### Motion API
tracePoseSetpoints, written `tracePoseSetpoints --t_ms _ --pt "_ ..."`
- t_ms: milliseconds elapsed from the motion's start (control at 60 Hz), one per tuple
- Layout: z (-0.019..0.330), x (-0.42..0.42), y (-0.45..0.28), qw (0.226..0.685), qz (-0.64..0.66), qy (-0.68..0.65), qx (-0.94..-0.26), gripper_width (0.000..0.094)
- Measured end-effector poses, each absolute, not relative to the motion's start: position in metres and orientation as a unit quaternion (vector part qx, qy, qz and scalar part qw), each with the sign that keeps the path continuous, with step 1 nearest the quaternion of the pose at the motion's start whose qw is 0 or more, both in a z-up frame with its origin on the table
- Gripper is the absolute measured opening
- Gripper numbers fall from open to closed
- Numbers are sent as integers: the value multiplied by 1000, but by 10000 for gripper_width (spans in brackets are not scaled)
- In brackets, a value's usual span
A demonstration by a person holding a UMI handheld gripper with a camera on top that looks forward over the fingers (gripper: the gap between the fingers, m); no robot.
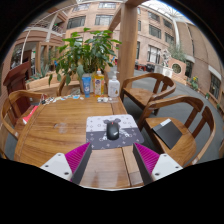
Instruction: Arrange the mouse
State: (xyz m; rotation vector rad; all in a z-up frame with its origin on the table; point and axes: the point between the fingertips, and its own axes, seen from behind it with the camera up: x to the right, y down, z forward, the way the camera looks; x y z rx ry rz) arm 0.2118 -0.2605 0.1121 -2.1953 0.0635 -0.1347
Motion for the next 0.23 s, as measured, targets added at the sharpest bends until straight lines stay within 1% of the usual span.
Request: tracePoseSetpoints --t_ms 117,233 --pt "114 215 -273 451 -59 23 -890 852" --pt "120 215 -273 462 -65 19 -884 853"
